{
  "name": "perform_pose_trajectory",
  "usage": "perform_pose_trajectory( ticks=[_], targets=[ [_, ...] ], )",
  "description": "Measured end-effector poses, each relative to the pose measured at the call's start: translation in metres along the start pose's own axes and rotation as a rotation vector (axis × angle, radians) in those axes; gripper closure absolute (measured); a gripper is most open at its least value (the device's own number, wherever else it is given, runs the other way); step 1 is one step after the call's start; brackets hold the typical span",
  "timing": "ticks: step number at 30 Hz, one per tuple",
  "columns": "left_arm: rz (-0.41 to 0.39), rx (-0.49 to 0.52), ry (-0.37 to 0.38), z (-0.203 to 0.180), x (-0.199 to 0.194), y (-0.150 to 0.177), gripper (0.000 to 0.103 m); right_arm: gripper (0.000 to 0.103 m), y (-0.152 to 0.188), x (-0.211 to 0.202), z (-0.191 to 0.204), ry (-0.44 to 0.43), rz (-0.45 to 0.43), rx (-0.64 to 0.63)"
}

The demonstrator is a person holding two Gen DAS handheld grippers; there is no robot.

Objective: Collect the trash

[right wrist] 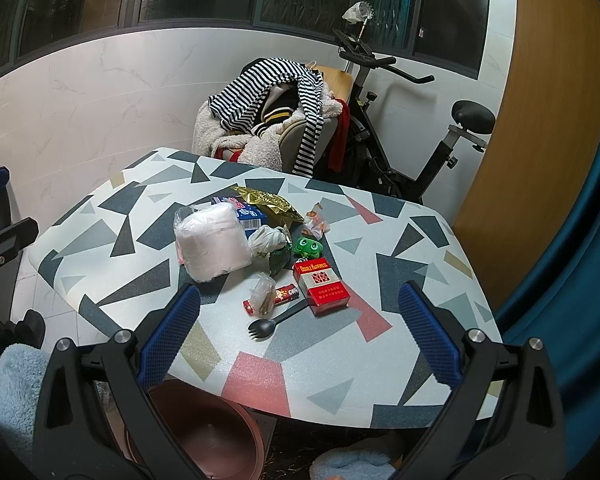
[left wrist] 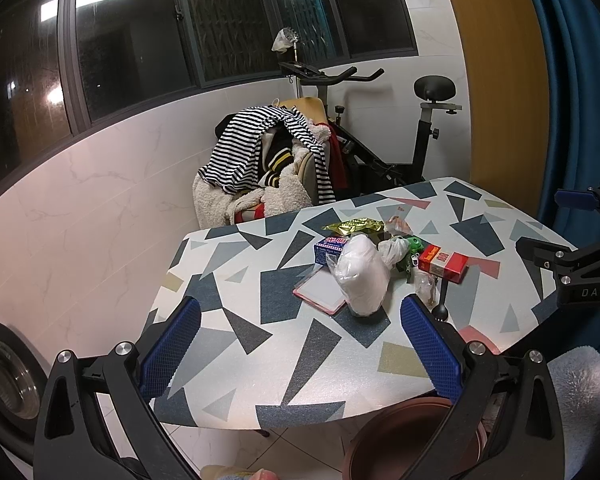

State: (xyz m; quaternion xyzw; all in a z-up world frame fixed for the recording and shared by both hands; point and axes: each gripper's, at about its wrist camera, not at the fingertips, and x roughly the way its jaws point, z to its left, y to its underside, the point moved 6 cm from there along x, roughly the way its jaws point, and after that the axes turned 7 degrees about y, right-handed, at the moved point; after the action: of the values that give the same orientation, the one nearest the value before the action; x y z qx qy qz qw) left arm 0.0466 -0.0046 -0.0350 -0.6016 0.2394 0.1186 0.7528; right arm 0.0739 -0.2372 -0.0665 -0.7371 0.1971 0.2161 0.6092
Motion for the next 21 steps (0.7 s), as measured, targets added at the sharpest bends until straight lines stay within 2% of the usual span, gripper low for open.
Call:
perform_pose_trajectory(
  ticks=[19,21],
  targets=[
    [0.015,-0.025,0.001,-0.0007,0.0018,0.0041,0.005,0.006,-0.0003,-0.0013,-0.0003,-0.014,-0.007,0.01],
    [0.008,-0.045,0.031,0.0031,0.0049,0.0064,0.005,0.006,-0.0014,-0.0038,-0.0056,-0.028,-0.011,0.028]
  ],
)
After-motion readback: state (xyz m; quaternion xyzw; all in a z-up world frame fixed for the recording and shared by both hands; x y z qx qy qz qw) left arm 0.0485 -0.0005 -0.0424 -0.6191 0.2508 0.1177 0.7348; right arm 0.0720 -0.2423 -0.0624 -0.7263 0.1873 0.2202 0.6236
